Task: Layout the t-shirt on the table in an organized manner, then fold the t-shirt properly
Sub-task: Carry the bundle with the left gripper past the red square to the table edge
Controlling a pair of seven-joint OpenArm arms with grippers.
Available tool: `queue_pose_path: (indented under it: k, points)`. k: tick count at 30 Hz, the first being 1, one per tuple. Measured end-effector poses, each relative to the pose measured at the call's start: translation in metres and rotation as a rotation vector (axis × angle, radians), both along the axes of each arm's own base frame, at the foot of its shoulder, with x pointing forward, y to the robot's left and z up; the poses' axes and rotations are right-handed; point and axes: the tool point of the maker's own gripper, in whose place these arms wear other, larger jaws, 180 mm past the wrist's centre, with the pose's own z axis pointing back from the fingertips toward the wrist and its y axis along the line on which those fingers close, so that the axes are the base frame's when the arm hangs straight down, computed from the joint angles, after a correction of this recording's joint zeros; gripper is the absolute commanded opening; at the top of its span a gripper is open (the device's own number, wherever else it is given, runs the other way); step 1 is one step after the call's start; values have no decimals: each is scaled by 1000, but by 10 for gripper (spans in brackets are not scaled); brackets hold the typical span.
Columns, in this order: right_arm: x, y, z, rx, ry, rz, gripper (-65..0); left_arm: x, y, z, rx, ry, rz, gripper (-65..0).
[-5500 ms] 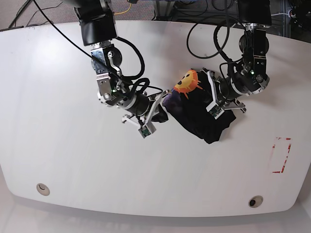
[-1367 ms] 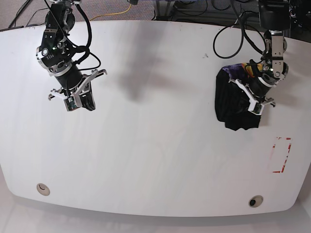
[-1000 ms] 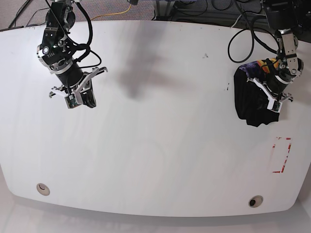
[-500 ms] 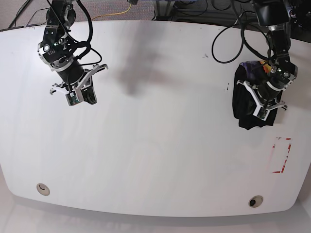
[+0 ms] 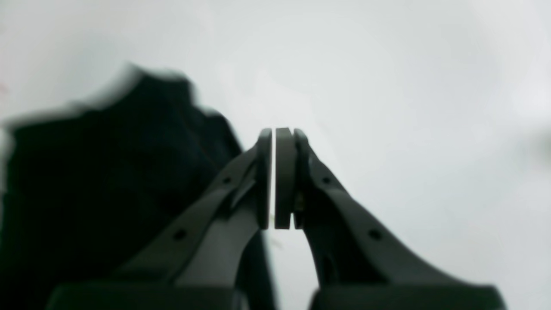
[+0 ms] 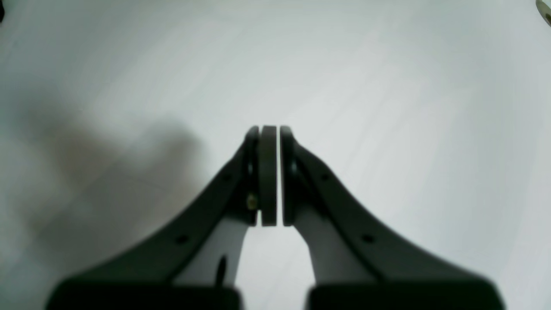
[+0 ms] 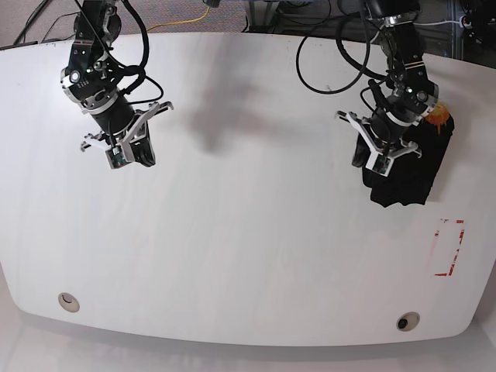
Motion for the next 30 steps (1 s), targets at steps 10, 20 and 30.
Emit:
queue_pose_path:
  k: [10,20,30]
  points:
    - [0,0,0,0,-1,0,-642,-11,9,-33,-12,90,4,-650]
    - [-2,6,0,-3,-1,43,-642,-17,62,-44,5,111,96,-650]
    - [-4,6,-1,-4,4,42,-642,-31,140,-38,67,105,256,-650]
